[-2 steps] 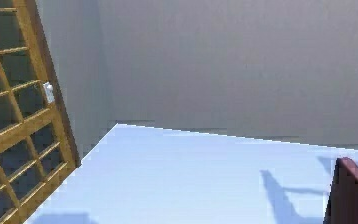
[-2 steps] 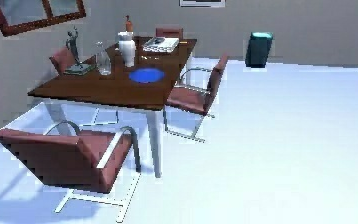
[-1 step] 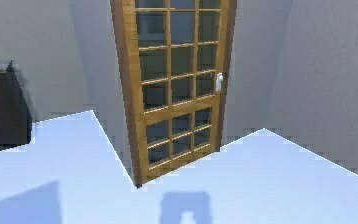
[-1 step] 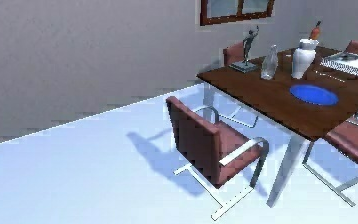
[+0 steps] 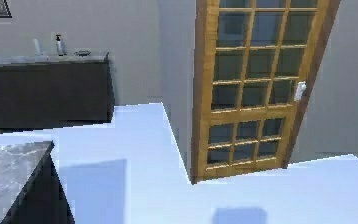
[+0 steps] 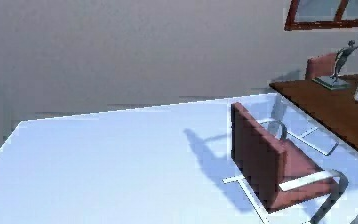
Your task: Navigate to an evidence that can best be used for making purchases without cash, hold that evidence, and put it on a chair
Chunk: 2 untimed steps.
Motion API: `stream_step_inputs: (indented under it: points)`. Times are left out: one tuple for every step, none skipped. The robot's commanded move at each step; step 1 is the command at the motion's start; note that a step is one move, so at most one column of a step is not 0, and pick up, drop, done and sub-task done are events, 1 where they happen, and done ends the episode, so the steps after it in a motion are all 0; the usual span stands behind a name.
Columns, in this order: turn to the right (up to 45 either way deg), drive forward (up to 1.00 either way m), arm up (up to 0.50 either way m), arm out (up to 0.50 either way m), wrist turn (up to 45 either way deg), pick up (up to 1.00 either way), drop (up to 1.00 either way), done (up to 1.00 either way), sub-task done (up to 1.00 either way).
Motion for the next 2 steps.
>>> stream_step_inputs:
  points:
    - [0.0, 1.00, 0.00, 0.00, 0.0, 0.00, 0.00, 0.00, 0.00]
    - [-9.0, 0.00, 0.00, 0.00, 0.0, 0.00, 0.00, 0.00, 0.00]
